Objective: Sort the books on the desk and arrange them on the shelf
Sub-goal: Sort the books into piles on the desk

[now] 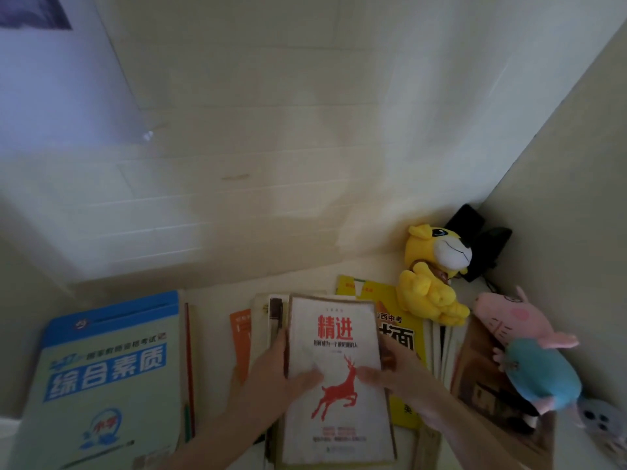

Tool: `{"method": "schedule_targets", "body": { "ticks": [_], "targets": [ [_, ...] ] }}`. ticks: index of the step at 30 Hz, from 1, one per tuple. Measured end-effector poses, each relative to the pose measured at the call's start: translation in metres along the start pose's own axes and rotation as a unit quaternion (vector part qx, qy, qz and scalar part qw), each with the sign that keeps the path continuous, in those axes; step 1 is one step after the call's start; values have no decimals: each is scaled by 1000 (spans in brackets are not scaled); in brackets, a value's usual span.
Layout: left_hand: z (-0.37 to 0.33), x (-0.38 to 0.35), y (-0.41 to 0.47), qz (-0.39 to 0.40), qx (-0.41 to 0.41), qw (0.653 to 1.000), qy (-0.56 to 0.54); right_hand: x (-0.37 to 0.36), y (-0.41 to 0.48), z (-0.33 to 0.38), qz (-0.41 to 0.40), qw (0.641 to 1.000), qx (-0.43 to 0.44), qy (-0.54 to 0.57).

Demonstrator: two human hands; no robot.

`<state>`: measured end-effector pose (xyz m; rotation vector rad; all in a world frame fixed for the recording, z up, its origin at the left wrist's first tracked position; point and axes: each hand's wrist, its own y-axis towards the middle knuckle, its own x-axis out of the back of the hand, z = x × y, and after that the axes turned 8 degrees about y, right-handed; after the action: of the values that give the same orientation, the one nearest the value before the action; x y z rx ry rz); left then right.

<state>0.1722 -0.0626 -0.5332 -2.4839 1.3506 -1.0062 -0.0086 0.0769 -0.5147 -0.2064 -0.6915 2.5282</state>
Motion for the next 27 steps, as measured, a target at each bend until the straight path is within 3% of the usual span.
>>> {"method": "schedule_targets", "body": {
  "ticks": [7, 12, 17, 20, 22, 24, 27],
  "targets": [
    [11, -16, 8, -37, 67, 991, 107, -4, 5, -12, -25, 999, -25, -16],
    [4, -3, 3, -57, 15, 982, 178, -4, 9, -18, -34, 997, -19, -62],
    [4, -3, 1, -25, 32, 995, 96, -11, 10, -21, -57, 982, -17, -182],
    [18, -4, 3, 7, 59, 996, 69, -10, 7, -20, -103, 944, -22, -313],
    [21, -3, 4, 0, 65, 996, 67, -4, 6, -16, -113, 961, -42, -247],
    [16, 0, 2, -27, 66, 995, 66, 1, 4, -12, -102, 988, -72, -89],
    [13, 7, 6, -11, 107, 993, -56, 9, 4, -21, -68, 992, -101, -27]
  ]
}}
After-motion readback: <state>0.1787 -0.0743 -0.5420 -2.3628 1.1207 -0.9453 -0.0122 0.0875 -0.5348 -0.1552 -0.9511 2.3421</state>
